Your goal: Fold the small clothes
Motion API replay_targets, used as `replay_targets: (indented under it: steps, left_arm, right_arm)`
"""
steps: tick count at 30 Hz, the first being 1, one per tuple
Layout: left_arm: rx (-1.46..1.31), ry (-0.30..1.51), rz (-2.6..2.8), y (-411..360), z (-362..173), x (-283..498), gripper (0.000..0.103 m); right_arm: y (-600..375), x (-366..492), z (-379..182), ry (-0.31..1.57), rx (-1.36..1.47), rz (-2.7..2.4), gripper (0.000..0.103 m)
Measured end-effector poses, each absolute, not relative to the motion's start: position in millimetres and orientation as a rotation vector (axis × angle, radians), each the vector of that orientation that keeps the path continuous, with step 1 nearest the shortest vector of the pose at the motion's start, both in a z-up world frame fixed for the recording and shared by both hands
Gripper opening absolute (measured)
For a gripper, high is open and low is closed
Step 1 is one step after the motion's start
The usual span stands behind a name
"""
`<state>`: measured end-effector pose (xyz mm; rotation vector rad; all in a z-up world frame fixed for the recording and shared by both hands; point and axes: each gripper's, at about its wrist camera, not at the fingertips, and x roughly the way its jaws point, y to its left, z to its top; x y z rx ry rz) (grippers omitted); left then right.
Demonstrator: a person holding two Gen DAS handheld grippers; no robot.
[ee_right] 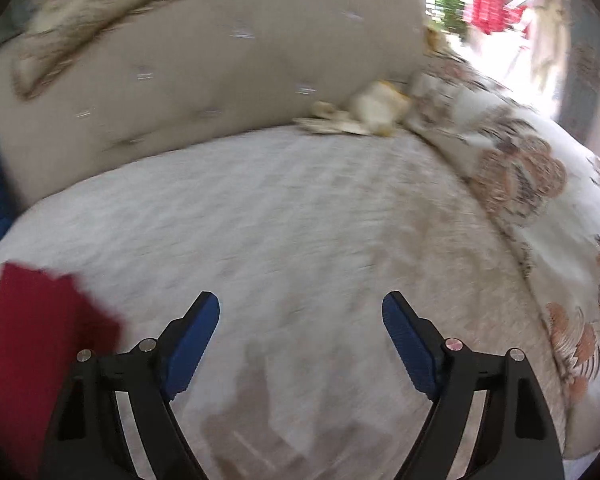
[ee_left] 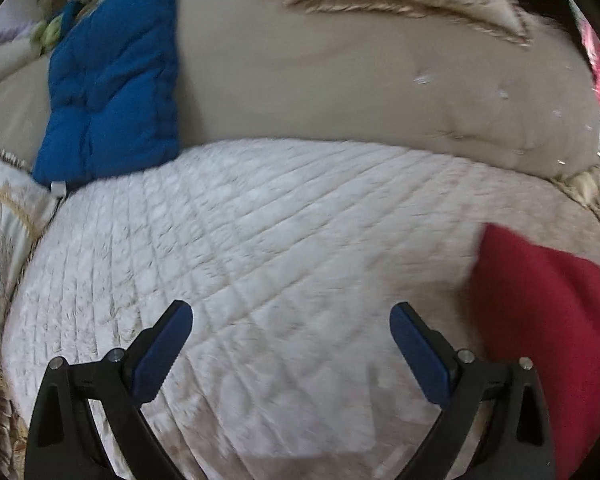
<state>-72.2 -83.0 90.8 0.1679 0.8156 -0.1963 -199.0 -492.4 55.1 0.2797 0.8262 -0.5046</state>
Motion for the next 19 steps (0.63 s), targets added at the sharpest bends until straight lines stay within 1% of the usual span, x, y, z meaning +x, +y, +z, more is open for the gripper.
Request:
replay_targets:
  steps: [5,9,13,19]
  left_arm:
    - [0.175,0.802,-0.274,-115.6,112.7,-106.8,0.101]
    - [0.171,0.79,-0.334,-136.9,123.1,-132.6,0.101]
    - [0.166,0.786,-0.365,-148.7,128.0,-146.9,0.101]
    - [0.162,0.756,-0.399,-157.2,132.4,-159.7,0.101]
  right_arm:
    - [-419.7,-194.8,87.6,0.812,0.189,-0.381,0.067]
    - [-371.8,-192.3,95.2,0.81,0.191,-0.278,0.067]
    - [-343.3,-191.3,96.5,0.802,0.184,-0.242,0.067]
    - [-331.1,-193.2,96.2,0.802,0.199,-0.22,0.067]
